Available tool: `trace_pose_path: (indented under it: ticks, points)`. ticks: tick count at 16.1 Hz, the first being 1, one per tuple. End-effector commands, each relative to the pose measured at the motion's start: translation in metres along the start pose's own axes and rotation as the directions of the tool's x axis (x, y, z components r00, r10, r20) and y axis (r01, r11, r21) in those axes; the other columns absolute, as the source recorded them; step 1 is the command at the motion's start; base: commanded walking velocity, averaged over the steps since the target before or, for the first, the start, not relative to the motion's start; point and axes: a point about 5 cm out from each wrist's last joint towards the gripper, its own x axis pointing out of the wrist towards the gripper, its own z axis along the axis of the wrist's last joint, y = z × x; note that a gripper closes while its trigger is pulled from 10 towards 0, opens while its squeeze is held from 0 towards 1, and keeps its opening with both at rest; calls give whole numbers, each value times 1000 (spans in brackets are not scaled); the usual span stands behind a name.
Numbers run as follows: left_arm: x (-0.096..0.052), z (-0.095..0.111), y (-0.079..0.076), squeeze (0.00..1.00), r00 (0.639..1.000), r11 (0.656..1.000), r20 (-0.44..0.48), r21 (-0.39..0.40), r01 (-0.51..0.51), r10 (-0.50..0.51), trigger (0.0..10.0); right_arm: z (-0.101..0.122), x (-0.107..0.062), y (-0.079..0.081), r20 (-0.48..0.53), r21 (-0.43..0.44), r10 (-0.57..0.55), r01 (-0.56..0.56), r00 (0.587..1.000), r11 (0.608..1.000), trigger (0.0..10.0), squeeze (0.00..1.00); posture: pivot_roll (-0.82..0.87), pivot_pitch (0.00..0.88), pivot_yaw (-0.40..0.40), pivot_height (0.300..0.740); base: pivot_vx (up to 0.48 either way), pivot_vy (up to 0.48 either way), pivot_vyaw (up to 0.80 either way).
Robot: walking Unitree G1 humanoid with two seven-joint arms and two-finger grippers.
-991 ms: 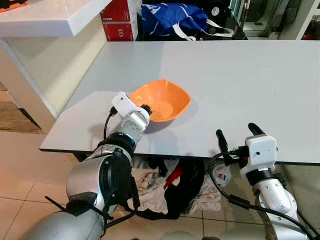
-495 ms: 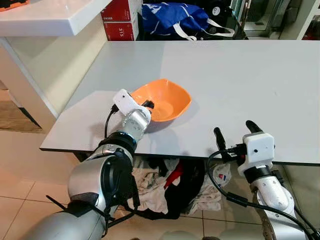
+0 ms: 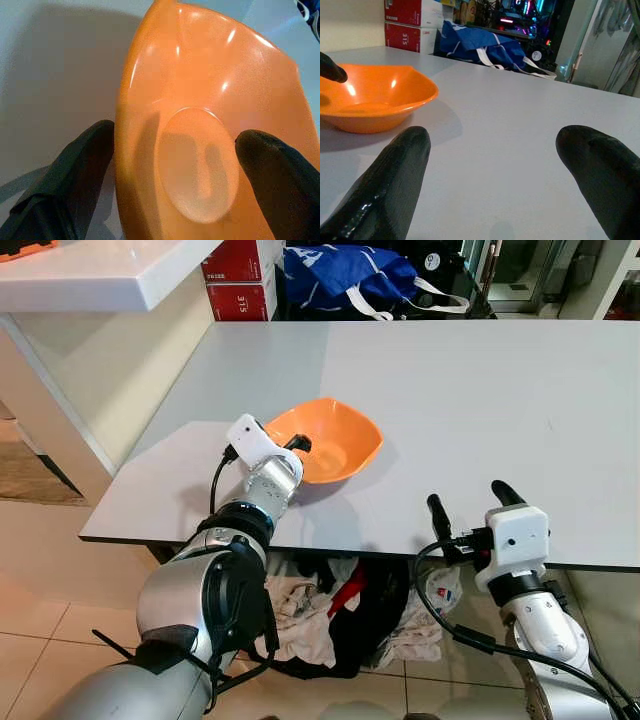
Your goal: Setting the table
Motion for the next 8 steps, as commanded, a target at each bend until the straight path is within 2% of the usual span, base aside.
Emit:
trace_pose_path:
  ticks: [1, 3, 4, 5, 6, 8]
  points:
    - [-2, 10, -9, 1000, 999, 1000, 31, 13, 27, -28, 10000, 1, 3, 4, 3, -2, 19, -19, 1000, 1000, 10000, 0, -257, 0, 98, 740, 0, 0, 0]
    - [-2, 10, -7, 1000, 1000, 998, 30, 55, 1, -3, 10000, 0, 4, 4, 3, 0, 22, -22, 1000, 1000, 10000, 0, -254, 0, 98, 740, 0, 0, 0]
    - [-1, 10, -5, 478, 1000, 997, 29, 82, -10, 7, 10000, 0, 4, 5, 2, 1, 23, -23, 1000, 1000, 10000, 0, -250, 0, 97, 740, 0, 0, 0]
    - [-1, 10, -5, 478, 1000, 996, 30, 90, -12, 9, 10000, 0, 4, 5, 3, 1, 23, -23, 1000, 1000, 10000, 0, -250, 0, 98, 740, 0, 0, 0]
    - [-2, 13, -1, 0, 998, 987, 35, 151, -50, 46, 10000, 0, 4, 5, 2, 4, 25, -25, 1000, 1000, 10000, 0, -247, 0, 98, 740, 0, 0, 0]
    - [-2, 14, 2, 0, 997, 977, 18, 200, -74, 72, 10000, -1, 5, 6, -2, 7, 28, -28, 1000, 1000, 10000, 0, -236, 0, 96, 740, 0, 0, 0]
